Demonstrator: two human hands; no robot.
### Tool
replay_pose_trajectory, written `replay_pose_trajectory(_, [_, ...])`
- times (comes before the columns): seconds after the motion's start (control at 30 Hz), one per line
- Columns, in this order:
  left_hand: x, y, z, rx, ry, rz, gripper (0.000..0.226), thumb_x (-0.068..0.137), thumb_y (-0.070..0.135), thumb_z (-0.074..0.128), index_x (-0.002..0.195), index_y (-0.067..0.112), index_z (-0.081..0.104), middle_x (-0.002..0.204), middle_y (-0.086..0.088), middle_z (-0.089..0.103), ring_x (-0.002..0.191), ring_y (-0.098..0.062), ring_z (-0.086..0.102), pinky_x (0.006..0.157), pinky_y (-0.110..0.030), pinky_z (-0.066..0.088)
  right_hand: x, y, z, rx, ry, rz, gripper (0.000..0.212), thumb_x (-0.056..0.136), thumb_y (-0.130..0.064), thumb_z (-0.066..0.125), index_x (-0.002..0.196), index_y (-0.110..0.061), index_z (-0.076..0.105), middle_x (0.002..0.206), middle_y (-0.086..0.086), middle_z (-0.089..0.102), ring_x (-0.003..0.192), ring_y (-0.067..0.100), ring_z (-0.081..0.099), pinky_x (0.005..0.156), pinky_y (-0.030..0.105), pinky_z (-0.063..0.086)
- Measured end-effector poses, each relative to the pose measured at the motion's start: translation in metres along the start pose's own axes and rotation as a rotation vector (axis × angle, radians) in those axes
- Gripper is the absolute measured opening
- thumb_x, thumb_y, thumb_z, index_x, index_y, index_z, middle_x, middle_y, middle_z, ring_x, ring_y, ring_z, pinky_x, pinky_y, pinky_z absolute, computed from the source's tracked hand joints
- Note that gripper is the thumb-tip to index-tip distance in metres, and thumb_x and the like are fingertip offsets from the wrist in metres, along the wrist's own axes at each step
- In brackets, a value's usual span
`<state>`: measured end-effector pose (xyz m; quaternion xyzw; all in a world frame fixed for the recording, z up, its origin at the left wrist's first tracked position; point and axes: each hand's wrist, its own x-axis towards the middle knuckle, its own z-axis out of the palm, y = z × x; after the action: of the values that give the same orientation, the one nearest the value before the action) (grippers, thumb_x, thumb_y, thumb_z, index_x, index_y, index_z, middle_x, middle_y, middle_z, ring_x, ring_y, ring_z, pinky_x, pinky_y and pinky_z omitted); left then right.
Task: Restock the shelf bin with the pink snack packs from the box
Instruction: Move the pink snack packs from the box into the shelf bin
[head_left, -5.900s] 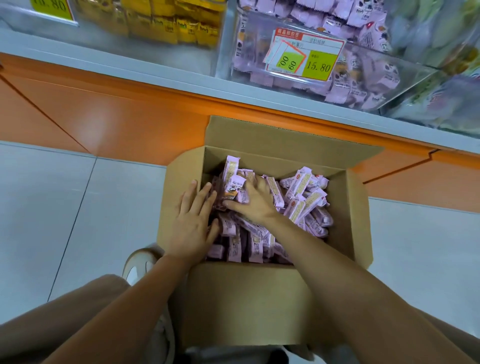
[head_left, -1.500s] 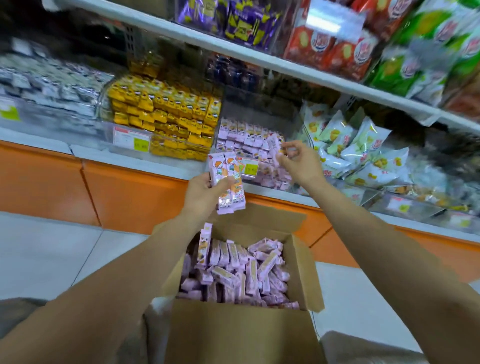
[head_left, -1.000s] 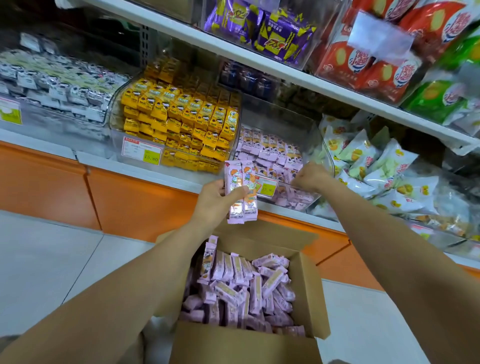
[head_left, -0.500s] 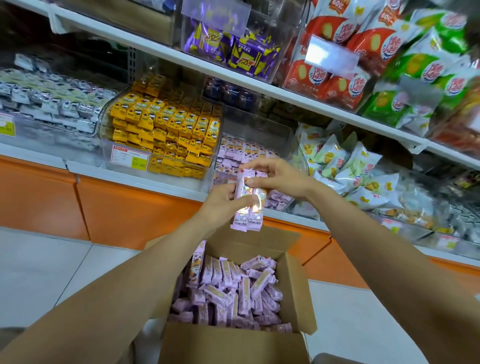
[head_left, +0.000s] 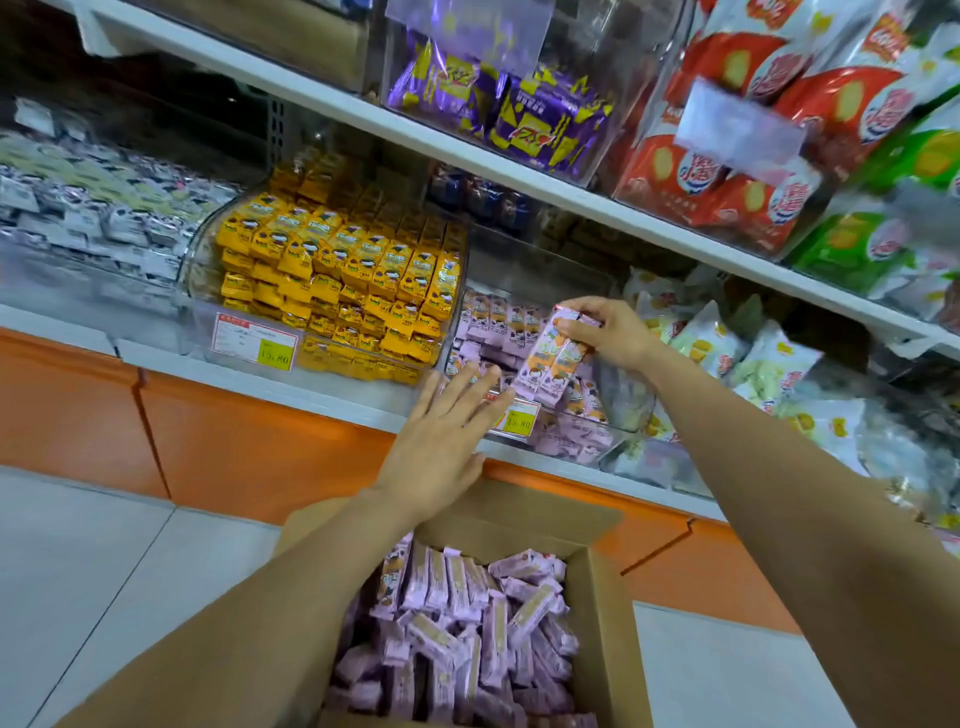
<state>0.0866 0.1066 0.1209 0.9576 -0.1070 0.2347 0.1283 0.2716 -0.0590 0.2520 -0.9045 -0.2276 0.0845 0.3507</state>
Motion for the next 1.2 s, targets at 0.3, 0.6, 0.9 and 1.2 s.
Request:
replay_pose_trajectory(0.3, [0.003, 0.004, 0.018, 0.108, 0.125, -0.008, 0.085, 0.075, 0.010, 0.063, 0.151, 0.018, 0.029, 0.159, -0.008, 0.022, 0.148, -0.030, 0.015, 0.117, -0.056, 0.014, 0.017, 0.035, 0.016, -0.388, -0.306, 0.031, 0.034, 0.090, -0.023, 0.064, 0.122, -0.009, 0.064, 0.116, -0.006, 0.056, 0.115, 0.016, 0.051, 0.090, 0.021, 0.035])
replay_pose_trajectory(0.6, [0.001, 0.007, 0.010, 0.115, 0.077, -0.007, 0.081, 0.078, 0.009, 0.061, 0.152, 0.018, 0.028, 0.159, -0.008, 0.021, 0.148, -0.030, 0.013, 0.118, -0.056, 0.012, 0.001, 0.043, 0.037, -0.278, -0.204, 0.093, 0.031, 0.096, -0.025, 0.056, 0.123, -0.010, 0.056, 0.130, 0.009, 0.056, 0.124, 0.023, 0.051, 0.093, 0.027, 0.041])
replay_pose_trajectory(0.9, [-0.035, 0.019, 0.012, -0.002, 0.211, -0.048, 0.067, 0.073, 0.009, 0.051, 0.140, 0.008, 0.045, 0.142, -0.012, 0.045, 0.130, -0.031, 0.039, 0.112, -0.045, 0.026, -0.106, -0.016, 0.049, 0.024, 0.244, -0.319, 0.020, 0.100, -0.020, 0.049, 0.099, -0.012, 0.067, 0.085, 0.005, 0.068, 0.070, 0.020, 0.064, 0.064, 0.035, 0.051])
replay_pose_trajectory(1.2, [-0.154, 0.001, 0.113, 0.040, -0.289, -0.321, 0.048, 0.073, 0.024, 0.056, 0.118, 0.009, 0.064, 0.131, -0.022, 0.055, 0.119, -0.038, 0.043, 0.100, -0.048, 0.027, -0.184, 0.128, 0.198, 0.062, -0.189, 0.134, 0.025, 0.095, -0.013, 0.057, 0.120, -0.009, 0.060, 0.115, 0.011, 0.064, 0.099, 0.026, 0.061, 0.080, 0.020, 0.046])
